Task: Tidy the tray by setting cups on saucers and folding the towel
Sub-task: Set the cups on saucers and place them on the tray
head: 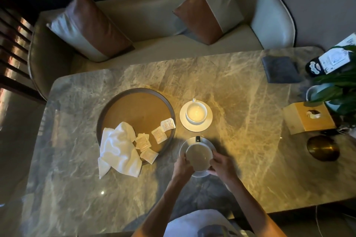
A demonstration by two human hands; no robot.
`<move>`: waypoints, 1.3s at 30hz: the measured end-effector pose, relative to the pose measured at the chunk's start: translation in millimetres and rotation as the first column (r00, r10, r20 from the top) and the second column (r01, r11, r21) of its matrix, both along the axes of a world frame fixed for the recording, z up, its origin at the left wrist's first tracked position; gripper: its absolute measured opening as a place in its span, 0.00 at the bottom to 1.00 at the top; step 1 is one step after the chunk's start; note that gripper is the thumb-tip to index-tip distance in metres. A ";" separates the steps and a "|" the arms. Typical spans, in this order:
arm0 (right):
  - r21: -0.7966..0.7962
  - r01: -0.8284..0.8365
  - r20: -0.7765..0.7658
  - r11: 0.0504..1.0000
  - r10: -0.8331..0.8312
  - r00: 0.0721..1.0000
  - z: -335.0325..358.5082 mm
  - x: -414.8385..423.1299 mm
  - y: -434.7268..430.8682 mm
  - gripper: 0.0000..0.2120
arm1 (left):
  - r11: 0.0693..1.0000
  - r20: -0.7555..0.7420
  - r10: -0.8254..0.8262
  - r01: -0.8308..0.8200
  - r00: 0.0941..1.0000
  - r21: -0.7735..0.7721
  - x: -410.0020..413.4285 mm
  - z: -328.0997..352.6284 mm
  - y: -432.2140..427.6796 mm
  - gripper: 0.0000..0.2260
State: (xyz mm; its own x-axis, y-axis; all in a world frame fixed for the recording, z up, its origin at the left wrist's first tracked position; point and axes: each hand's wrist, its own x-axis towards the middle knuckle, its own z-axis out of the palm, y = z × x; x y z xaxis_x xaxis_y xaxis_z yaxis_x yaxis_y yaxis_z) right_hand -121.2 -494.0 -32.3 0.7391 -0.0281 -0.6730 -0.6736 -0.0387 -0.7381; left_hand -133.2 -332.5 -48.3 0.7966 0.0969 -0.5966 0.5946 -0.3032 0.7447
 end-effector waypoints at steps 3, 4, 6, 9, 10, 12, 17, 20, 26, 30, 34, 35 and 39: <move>-0.003 -0.001 -0.011 1.000 0.001 1.000 -1.4 0.1 -1.4 0.18 | 0.997 -0.008 0.033 -0.033 0.999 -0.064 -1.8 -0.2 -1.3 0.23; -0.007 0.002 -0.015 1.000 -0.002 1.000 -1.9 0.6 -1.7 0.18 | 0.996 -0.013 0.044 -0.045 0.999 -0.083 -2.1 -0.8 -0.9 0.22; -0.017 -0.004 -0.024 1.000 0.003 1.000 -2.9 1.5 -2.4 0.17 | 0.994 -0.019 0.048 -0.049 0.999 -0.097 -2.4 -1.4 0.3 0.24; -0.030 -0.047 -0.048 0.998 0.045 0.998 -3.9 2.0 -4.0 0.15 | 0.990 -0.024 0.057 -0.060 0.998 -0.124 -3.9 -1.6 1.7 0.25; -0.048 -0.060 -0.054 0.997 0.057 0.997 -4.5 1.8 -5.4 0.14 | 0.991 -0.016 0.047 -0.049 0.999 -0.122 -4.8 -1.3 1.9 0.24; -0.094 -0.067 -0.046 0.993 0.063 0.997 -5.5 0.7 -8.6 0.13 | 0.995 -0.016 0.022 -0.024 1.000 -0.102 -7.2 0.2 2.0 0.24; -0.124 -0.087 0.004 0.988 0.088 0.996 -5.0 -4.0 -10.3 0.14 | 0.999 -0.070 -0.013 0.011 0.997 -0.031 -8.1 -1.7 4.0 0.19; -0.145 -0.104 0.022 0.984 0.108 0.994 -4.8 -5.0 -10.9 0.15 | 0.999 -0.075 -0.041 0.041 0.996 -0.004 -6.4 -2.2 4.0 0.17; -0.191 -0.125 0.050 0.974 0.136 0.989 -6.3 -5.6 -11.6 0.15 | 0.998 -0.115 -0.060 0.061 0.992 0.010 -3.4 -3.7 6.1 0.14; -0.169 -0.122 0.034 0.978 0.130 0.991 -7.4 -3.8 -13.1 0.15 | 0.999 -0.121 -0.052 0.051 0.991 -0.013 -4.0 -1.5 7.2 0.14; -0.179 -0.128 0.036 0.975 0.136 0.990 -9.1 -3.0 -15.0 0.16 | 0.998 -0.117 -0.057 0.055 0.991 -0.026 -5.5 -1.7 9.7 0.12; -0.183 -0.128 0.039 0.975 0.138 0.990 -9.9 -3.4 -14.8 0.16 | 0.998 -0.125 -0.058 0.055 0.990 -0.031 -6.0 -1.7 10.0 0.12; -0.198 -0.137 0.054 0.971 0.150 0.987 -12.5 -5.8 -14.7 0.17 | 0.998 -0.139 -0.056 0.051 0.989 -0.039 -8.0 -1.7 9.0 0.12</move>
